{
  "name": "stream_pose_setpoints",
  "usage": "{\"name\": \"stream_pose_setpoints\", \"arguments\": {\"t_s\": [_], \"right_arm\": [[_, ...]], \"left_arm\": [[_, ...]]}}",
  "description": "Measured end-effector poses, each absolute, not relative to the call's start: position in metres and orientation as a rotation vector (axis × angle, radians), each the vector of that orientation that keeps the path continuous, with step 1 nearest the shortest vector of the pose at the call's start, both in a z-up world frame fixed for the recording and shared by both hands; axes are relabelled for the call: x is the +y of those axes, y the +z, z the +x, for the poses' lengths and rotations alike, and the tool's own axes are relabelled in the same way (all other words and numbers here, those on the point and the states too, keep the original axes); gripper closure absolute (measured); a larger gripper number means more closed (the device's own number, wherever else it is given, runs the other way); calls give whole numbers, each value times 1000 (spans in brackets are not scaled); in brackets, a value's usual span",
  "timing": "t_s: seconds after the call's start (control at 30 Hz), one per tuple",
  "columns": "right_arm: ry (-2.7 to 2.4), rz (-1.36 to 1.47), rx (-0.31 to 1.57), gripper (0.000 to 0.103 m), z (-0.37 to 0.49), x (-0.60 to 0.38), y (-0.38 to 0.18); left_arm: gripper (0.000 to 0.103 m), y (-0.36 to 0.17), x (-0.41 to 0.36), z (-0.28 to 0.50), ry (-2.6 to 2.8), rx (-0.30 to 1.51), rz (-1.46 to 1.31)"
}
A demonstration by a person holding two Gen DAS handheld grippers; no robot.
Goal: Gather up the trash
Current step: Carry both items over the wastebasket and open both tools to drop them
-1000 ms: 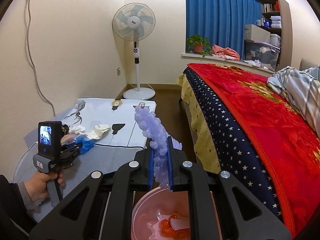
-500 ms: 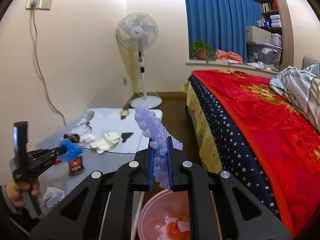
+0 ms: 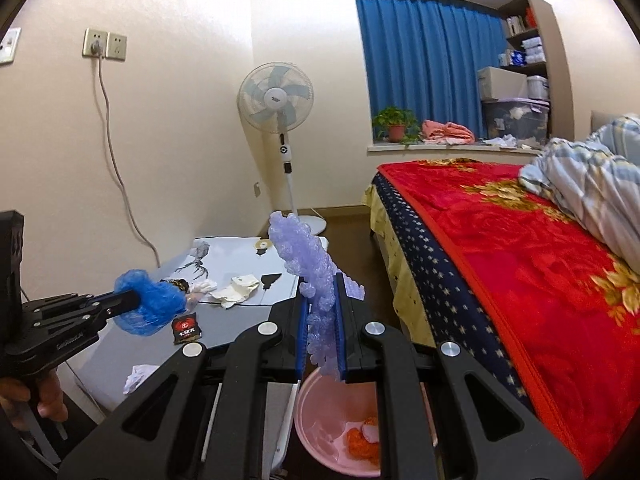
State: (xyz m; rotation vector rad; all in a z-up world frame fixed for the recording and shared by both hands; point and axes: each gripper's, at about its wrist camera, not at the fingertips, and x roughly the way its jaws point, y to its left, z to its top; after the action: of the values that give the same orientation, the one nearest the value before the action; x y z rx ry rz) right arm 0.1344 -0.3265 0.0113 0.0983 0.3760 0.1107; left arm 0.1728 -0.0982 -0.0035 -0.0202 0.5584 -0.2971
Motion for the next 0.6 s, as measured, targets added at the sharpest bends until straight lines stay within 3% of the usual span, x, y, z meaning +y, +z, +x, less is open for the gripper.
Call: {"name": "stream_pose_setpoints", "arguments": {"t_s": [0.6], "right_arm": [[-5,174,408,91,132,-388,-8]], "left_arm": [[100,-10,-193,189,-436,593,40]]}}
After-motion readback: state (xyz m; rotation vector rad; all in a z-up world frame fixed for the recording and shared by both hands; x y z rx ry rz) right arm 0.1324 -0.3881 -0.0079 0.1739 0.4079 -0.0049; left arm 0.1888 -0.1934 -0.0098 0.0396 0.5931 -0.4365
